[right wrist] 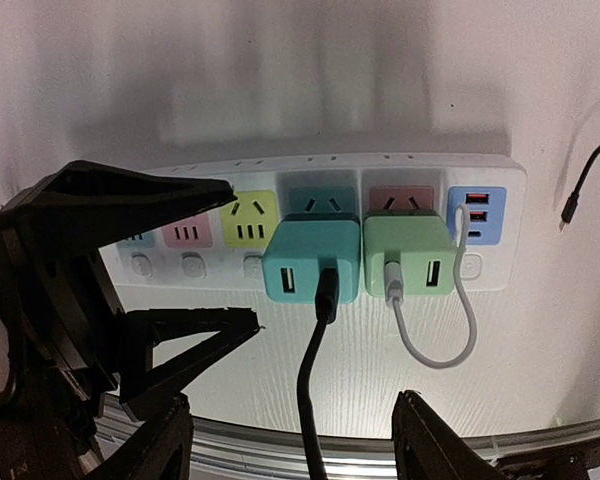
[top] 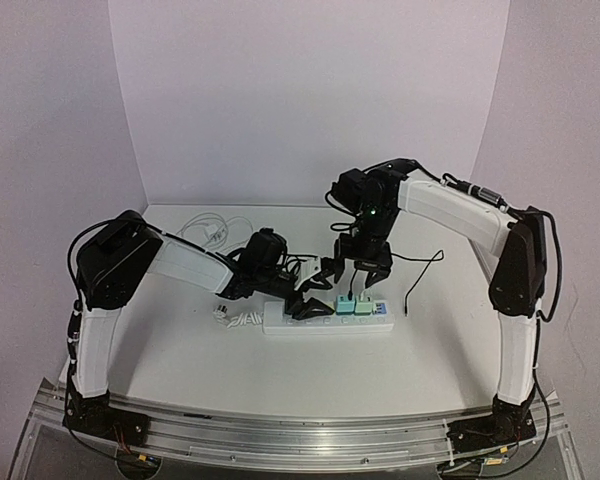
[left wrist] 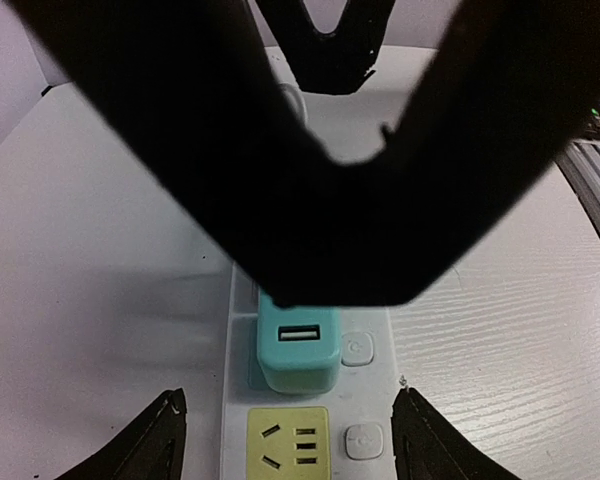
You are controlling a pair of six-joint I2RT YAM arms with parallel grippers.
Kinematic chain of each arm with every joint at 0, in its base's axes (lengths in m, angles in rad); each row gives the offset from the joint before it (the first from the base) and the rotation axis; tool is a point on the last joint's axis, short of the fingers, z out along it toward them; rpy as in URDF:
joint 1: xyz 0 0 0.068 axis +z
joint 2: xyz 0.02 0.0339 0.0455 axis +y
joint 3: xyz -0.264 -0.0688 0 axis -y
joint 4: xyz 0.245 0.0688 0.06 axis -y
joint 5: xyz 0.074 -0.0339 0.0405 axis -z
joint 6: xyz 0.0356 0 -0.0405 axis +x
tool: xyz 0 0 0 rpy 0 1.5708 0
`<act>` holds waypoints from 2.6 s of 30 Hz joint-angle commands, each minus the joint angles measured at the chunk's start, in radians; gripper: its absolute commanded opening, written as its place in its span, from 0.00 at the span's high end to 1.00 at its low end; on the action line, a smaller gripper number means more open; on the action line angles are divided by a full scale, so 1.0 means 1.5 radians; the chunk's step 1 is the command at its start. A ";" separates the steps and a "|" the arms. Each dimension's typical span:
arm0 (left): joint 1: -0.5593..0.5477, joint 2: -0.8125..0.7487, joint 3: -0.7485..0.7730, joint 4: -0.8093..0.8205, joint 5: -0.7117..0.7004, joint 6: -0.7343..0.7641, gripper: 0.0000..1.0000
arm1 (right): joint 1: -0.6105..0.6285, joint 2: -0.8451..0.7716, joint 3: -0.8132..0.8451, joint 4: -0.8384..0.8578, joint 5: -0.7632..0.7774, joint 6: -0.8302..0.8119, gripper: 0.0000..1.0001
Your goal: Insert the plug
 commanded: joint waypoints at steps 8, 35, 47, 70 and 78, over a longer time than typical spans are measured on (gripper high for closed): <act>-0.029 0.052 0.063 0.098 -0.010 -0.056 0.40 | 0.003 -0.001 0.005 0.005 -0.003 -0.012 0.35; -0.048 0.094 0.062 0.122 0.019 -0.061 1.00 | -0.001 -0.025 -0.038 0.030 -0.012 -0.007 0.36; -0.053 0.130 0.141 -0.100 -0.044 -0.050 1.00 | -0.001 -0.050 -0.062 0.035 0.000 -0.009 0.36; -0.069 0.177 -0.018 -0.045 -0.069 -0.027 1.00 | -0.001 -0.140 -0.213 0.097 0.034 0.009 0.37; -0.068 0.202 -0.005 -0.085 -0.078 -0.086 1.00 | -0.014 -0.131 -0.230 0.098 0.038 -0.005 0.44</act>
